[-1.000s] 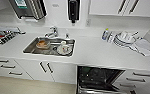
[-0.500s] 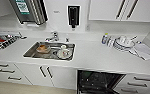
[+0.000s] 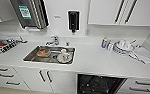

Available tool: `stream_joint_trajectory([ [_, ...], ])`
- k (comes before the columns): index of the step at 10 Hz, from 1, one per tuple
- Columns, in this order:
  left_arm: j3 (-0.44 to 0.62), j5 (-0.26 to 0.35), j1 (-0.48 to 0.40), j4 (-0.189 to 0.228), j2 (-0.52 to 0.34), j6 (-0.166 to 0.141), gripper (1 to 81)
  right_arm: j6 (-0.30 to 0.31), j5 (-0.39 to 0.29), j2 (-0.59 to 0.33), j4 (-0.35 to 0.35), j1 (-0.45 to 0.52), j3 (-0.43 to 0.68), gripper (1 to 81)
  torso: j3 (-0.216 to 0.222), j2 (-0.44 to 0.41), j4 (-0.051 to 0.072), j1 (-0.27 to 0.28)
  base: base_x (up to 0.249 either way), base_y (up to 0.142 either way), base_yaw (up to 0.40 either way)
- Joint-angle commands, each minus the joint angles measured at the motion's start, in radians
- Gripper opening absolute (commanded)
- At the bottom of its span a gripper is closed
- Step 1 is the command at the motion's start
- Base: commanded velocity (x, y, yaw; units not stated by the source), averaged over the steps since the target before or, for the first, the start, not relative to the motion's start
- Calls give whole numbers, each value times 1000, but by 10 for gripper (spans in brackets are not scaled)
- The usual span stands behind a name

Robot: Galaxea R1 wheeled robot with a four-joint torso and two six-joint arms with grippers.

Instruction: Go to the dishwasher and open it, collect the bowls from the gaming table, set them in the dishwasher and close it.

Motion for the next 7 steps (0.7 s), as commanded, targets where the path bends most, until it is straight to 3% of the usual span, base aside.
stream_joint_trajectory([
  [1, 1, 52, 7, -8, -2, -4, 811, 5, -82, -45, 111, 76, -28, 811, 0, -97, 0, 62, 0, 0, 0],
  [2, 1, 52, 8, -6, -3, -7, 811, 2, -85, -46, 146, 96, -31, 811, 0, -33, 0, 21, 0, 0, 0],
  [3, -1, 54, 7, -6, -3, -7, 811, -4, -51, -46, 162, 113, -28, 811, 0, -59, 0, 37, 0, 0, 0],
  [5, 1, 54, 7, -6, -6, -7, 811, -6, 110, -46, 171, 135, -15, 811, 1, -74, 0, 47, 0, 0, 0],
  [7, 1, 54, 7, -6, -6, -7, 811, -4, 176, -49, 173, 172, -2, 811, 1, -70, 0, 46, 0, 0, 0],
])
